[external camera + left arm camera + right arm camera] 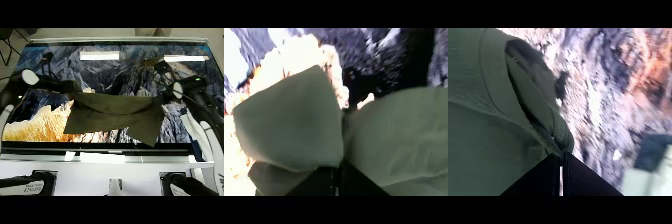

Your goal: Fold the shirts.

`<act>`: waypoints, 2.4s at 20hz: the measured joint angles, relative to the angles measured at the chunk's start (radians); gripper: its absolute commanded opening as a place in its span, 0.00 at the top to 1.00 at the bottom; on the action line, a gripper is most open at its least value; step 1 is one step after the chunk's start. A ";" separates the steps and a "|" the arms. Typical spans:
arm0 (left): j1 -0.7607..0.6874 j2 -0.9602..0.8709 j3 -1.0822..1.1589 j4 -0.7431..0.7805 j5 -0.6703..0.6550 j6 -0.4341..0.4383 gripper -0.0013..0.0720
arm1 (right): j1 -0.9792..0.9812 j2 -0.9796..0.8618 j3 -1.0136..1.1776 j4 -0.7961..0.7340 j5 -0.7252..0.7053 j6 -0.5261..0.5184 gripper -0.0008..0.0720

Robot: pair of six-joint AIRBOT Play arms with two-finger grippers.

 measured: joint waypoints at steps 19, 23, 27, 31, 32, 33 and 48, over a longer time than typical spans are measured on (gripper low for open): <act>0.398 -0.159 -0.159 -0.054 -0.510 0.089 0.07 | -0.595 -0.180 0.093 0.452 0.251 -0.429 0.15; 0.366 -0.157 -0.260 -0.115 -0.451 0.110 0.07 | -0.633 -0.184 0.095 0.500 0.290 -0.480 0.14; 0.310 -0.173 -0.295 -0.178 -0.443 0.113 0.09 | -0.643 -0.185 0.095 0.514 0.301 -0.498 0.14; 0.241 -0.198 -0.308 -0.212 -0.399 0.112 0.63 | -0.645 -0.185 0.080 0.524 0.298 -0.505 0.09; 0.225 -0.203 -0.309 -0.214 -0.387 0.107 0.81 | -0.645 -0.185 0.066 0.528 0.296 -0.506 0.09; 0.207 -0.208 -0.310 -0.221 -0.367 0.105 0.93 | -0.645 -0.185 0.046 0.531 0.288 -0.512 0.09; 0.146 -0.097 -0.282 -0.217 -0.308 0.127 0.94 | -0.647 -0.371 -0.092 0.806 0.088 -0.632 0.21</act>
